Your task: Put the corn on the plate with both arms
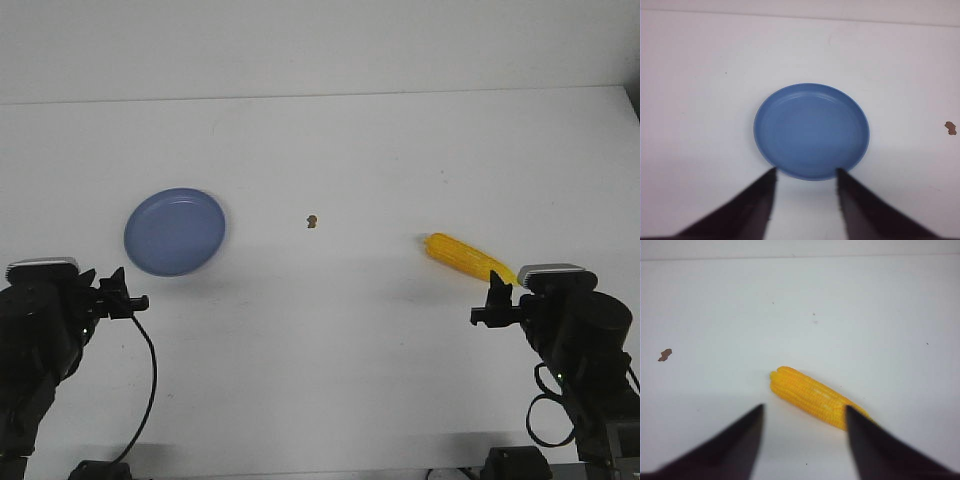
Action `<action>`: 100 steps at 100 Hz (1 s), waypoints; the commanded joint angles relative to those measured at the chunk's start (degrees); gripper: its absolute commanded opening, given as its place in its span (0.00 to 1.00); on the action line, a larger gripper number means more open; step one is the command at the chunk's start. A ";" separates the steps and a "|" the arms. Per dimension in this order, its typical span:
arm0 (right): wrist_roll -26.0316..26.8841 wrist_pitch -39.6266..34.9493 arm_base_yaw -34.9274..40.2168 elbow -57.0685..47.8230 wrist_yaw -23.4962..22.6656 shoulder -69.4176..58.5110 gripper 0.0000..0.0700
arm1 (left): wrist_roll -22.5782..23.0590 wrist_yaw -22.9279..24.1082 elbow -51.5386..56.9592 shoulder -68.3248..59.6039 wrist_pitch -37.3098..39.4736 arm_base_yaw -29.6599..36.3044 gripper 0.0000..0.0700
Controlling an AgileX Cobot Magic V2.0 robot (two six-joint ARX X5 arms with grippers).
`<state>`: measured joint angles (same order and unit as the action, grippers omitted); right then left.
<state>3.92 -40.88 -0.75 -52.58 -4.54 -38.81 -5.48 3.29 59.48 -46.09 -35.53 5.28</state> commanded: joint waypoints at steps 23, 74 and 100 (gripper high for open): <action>0.61 0.57 0.04 -0.87 -0.13 -0.24 0.66 | -0.24 0.15 0.94 -0.68 -0.17 -0.02 0.62; 0.59 0.57 0.04 -0.87 0.00 -0.24 0.66 | -7.45 -7.02 7.30 -27.32 6.75 -10.97 0.60; 0.61 0.55 0.04 -0.87 -0.02 -0.24 0.66 | -7.19 -8.44 14.53 -43.74 8.48 -14.34 0.60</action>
<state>3.92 -40.88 -0.75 -52.58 -4.51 -38.81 -12.45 -4.91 72.03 -86.61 -27.55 -8.16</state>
